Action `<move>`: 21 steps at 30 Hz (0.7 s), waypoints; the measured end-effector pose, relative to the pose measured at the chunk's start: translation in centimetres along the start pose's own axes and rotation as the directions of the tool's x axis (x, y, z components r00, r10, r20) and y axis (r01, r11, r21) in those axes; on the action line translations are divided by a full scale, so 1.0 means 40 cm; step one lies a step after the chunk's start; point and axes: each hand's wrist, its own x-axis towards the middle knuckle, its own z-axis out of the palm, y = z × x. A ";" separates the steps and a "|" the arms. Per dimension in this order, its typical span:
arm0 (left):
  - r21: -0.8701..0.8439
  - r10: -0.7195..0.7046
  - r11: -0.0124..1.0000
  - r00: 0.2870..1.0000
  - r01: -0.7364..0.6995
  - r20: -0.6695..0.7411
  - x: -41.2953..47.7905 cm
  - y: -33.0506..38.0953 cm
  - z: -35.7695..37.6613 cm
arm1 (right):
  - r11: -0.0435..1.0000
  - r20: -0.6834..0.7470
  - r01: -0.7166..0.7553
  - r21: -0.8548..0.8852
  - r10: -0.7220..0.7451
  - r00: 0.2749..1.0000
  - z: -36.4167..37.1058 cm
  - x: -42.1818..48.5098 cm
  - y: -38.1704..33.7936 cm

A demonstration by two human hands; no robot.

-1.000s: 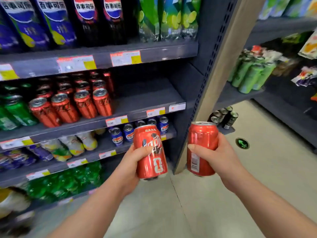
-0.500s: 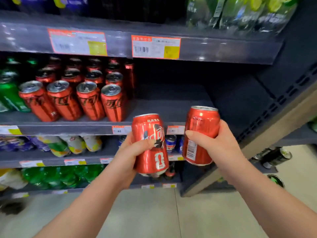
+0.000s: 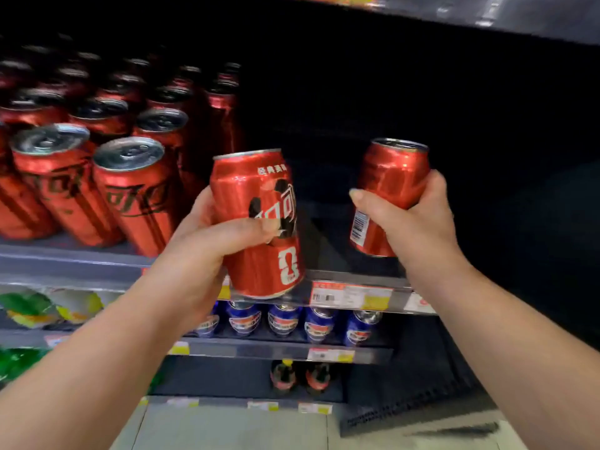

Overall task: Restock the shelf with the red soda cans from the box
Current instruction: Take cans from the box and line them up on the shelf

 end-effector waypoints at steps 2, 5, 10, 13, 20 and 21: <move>0.011 0.016 1.000 1.000 -0.016 -0.004 0.000 -0.008 -0.002 | 0.999 -0.002 0.039 0.004 -0.039 0.999 0.026 0.035 0.020; 0.042 0.047 0.998 0.999 -0.047 -0.011 -0.004 -0.016 -0.007 | 0.996 0.015 0.091 -0.011 -0.091 0.996 0.063 0.069 0.052; 0.060 0.113 0.992 0.994 -0.113 0.004 0.007 -0.017 -0.019 | 0.993 0.084 0.114 -0.023 -0.112 0.990 0.073 0.104 0.090; 0.071 0.111 0.991 0.994 -0.111 0.005 0.024 -0.019 -0.027 | 0.992 0.238 0.108 -0.059 -0.091 0.967 0.045 0.103 0.101; 0.105 0.079 0.991 0.997 -0.078 -0.001 0.050 -0.012 -0.035 | 0.956 0.198 0.147 -0.252 -0.098 0.975 0.047 0.131 0.103; 0.099 0.072 0.993 0.997 -0.071 -0.001 0.052 -0.014 -0.034 | 0.941 0.184 0.151 -0.301 -0.098 0.978 0.060 0.143 0.100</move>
